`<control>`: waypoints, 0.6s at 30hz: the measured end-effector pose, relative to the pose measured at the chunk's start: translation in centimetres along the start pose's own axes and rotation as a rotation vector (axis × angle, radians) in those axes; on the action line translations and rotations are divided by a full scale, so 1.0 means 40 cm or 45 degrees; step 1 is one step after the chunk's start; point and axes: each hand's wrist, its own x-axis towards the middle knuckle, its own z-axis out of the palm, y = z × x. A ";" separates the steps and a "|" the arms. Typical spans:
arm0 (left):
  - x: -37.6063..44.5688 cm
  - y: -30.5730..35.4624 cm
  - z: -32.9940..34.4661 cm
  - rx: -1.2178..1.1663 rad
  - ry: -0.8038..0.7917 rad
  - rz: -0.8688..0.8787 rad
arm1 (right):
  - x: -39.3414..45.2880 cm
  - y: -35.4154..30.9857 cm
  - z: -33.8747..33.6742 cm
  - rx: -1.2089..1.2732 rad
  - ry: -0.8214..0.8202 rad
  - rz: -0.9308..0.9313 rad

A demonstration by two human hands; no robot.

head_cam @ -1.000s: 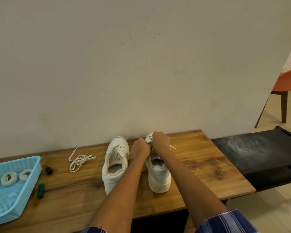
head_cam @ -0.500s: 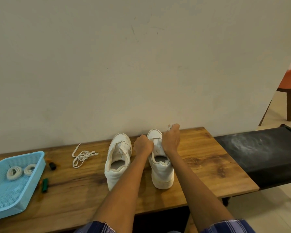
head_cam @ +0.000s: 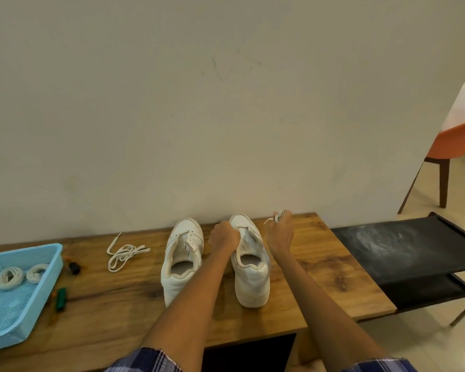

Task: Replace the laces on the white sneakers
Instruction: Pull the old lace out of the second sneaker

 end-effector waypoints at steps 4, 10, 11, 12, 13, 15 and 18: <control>-0.024 -0.004 -0.033 -0.123 0.032 0.076 | 0.025 -0.101 -0.024 0.010 -0.082 -0.131; -0.059 0.013 -0.185 -0.630 0.056 0.386 | -0.007 -0.263 -0.003 0.123 -0.645 -0.144; -0.068 0.010 -0.215 -0.693 0.001 0.402 | -0.021 -0.285 -0.001 0.147 -0.698 -0.161; -0.078 0.001 -0.248 -0.754 -0.042 0.401 | -0.038 -0.313 -0.001 0.156 -0.721 -0.192; -0.089 -0.011 -0.277 -0.788 -0.077 0.387 | -0.055 -0.337 -0.001 0.151 -0.733 -0.221; -0.112 -0.049 -0.335 -0.793 -0.075 0.357 | -0.089 -0.380 0.004 0.137 -0.768 -0.266; -0.145 -0.112 -0.412 -0.696 -0.004 0.300 | -0.148 -0.428 0.019 0.104 -0.867 -0.303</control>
